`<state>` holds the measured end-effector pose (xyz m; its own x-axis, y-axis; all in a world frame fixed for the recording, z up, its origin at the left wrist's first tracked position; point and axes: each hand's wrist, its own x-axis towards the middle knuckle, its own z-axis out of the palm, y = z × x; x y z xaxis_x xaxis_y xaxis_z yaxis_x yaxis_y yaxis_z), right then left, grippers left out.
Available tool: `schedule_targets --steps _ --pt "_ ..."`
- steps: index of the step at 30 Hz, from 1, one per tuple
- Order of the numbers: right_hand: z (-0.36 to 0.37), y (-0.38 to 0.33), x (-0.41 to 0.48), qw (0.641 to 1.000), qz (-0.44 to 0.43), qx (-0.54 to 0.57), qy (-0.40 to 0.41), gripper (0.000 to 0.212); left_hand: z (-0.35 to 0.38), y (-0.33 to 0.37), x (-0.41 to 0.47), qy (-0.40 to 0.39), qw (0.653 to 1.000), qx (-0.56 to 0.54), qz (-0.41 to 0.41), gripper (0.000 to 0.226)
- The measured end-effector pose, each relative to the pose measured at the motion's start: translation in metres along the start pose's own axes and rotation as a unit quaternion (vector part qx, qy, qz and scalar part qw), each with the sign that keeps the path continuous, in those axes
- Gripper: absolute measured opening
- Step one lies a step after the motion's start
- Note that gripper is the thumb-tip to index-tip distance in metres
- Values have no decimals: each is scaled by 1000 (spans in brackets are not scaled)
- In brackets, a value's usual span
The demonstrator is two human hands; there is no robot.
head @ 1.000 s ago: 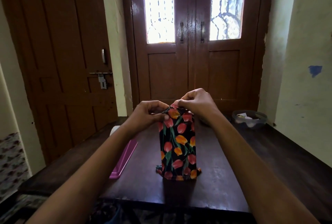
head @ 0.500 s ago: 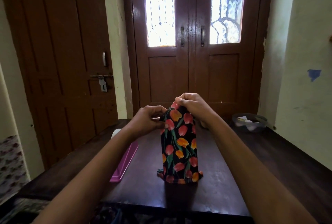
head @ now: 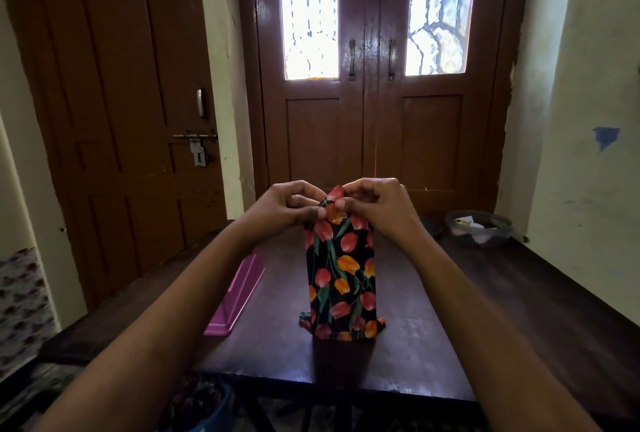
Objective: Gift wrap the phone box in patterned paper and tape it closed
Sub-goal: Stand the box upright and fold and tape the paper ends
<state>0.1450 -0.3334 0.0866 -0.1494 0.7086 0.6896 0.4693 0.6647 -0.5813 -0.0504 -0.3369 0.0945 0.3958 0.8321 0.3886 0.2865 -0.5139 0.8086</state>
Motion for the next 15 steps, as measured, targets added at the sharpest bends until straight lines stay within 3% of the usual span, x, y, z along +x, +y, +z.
schedule_targets --steps 5,9,13,15 --pt "6 7 2 997 17 76 4 13 -5 15 9 70 996 43 40 22" --pt "7 9 1 996 23 90 9 14 1 27 18 46 990 125 55 18" --pt "5 7 -2 993 59 98 23 43 6 33 27 37 986 163 24 12" --pt "2 10 -4 996 52 72 -10 55 6 37 28 22 985 168 20 10"
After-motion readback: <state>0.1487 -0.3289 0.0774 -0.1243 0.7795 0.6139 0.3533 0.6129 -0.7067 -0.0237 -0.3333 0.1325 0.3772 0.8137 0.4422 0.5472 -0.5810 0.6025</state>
